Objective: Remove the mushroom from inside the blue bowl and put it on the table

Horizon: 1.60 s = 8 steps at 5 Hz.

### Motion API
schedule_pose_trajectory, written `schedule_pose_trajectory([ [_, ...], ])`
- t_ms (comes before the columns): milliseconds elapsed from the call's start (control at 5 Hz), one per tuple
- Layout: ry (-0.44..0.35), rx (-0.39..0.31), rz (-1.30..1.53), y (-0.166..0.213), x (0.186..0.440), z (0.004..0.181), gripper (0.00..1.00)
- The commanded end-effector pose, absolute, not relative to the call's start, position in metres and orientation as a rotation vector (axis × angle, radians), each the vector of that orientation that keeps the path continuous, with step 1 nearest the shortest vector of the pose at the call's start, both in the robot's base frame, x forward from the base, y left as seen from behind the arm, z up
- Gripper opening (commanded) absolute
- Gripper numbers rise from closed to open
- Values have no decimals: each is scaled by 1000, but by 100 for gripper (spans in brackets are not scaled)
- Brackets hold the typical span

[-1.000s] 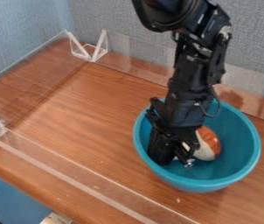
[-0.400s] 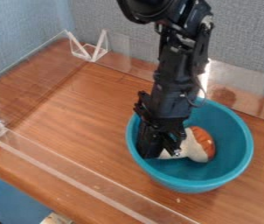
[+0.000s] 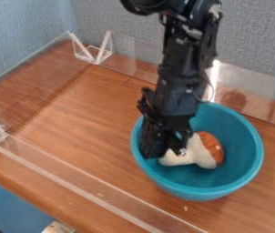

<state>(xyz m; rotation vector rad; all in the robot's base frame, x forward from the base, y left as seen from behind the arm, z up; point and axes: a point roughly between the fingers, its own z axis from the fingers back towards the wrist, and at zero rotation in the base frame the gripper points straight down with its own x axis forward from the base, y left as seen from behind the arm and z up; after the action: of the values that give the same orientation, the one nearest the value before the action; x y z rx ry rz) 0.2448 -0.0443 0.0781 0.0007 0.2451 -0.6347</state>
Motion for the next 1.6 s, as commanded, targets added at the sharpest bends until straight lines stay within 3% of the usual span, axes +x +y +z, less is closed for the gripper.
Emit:
schedule_pose_trajectory([
  [0, 165, 11, -623, -38, 248, 107, 0],
  [200, 115, 26, -609, -27, 251, 136, 0],
  [400, 47, 81, -426, 23, 254, 183, 0],
  [600, 43, 96, -190, 73, 240, 182, 0],
  [800, 66, 92, -192, 83, 237, 161, 100],
  [1000, 64, 84, -206, 76, 248, 151, 100],
  [1400, 41, 64, -299, 21, 259, 141, 100],
])
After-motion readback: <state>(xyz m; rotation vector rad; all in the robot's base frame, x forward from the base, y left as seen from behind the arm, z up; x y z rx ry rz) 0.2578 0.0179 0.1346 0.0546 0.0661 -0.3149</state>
